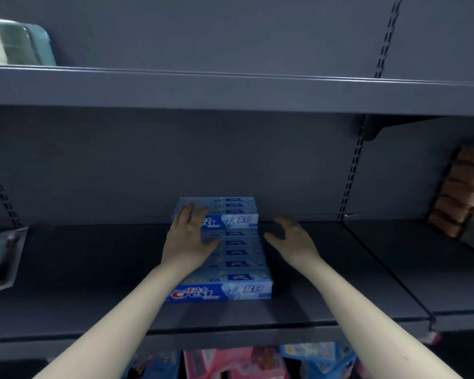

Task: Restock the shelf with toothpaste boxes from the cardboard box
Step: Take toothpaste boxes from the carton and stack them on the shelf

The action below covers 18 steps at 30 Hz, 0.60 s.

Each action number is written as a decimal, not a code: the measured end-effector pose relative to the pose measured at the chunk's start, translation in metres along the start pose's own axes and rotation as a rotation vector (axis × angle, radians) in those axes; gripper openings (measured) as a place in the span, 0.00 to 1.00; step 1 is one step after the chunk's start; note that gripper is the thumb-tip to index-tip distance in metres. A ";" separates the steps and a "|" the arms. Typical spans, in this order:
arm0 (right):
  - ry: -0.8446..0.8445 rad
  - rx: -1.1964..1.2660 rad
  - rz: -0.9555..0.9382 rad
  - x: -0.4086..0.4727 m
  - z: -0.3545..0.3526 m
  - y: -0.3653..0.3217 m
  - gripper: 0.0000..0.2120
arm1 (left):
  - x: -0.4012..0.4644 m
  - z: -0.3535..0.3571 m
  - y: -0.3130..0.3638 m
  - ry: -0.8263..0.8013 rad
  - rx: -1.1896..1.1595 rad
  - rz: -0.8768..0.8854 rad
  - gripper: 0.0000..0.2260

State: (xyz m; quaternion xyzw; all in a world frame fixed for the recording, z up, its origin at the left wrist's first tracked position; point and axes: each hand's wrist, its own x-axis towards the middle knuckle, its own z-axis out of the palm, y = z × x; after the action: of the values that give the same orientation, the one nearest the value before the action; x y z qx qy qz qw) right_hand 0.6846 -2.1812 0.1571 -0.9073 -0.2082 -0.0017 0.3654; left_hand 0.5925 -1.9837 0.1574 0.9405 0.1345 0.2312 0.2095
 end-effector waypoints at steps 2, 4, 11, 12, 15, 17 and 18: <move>-0.001 -0.034 0.000 -0.015 -0.009 0.004 0.27 | -0.014 -0.001 0.016 0.000 0.005 -0.009 0.31; -0.002 -0.054 0.000 -0.033 -0.018 0.010 0.27 | -0.030 -0.002 0.032 0.002 -0.010 -0.023 0.31; -0.028 -0.113 -0.064 -0.106 -0.046 0.043 0.26 | -0.088 0.009 0.093 0.024 0.022 0.020 0.30; -0.034 -0.117 -0.068 -0.116 -0.049 0.049 0.25 | -0.097 0.013 0.101 0.025 0.022 0.034 0.30; -0.034 -0.137 -0.072 -0.141 -0.053 0.068 0.25 | -0.125 0.031 0.124 0.012 -0.012 0.071 0.30; -0.026 -0.149 -0.076 -0.157 -0.053 0.083 0.25 | -0.142 0.045 0.136 -0.013 -0.051 0.086 0.30; -0.014 -0.155 -0.080 -0.165 -0.052 0.090 0.25 | -0.151 0.051 0.142 -0.020 -0.064 0.092 0.30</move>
State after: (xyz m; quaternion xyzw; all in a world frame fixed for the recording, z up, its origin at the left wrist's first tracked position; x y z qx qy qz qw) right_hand 0.5755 -2.3359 0.1100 -0.9238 -0.2461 -0.0262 0.2921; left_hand 0.5108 -2.1778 0.1237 0.9409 0.0815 0.2351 0.2297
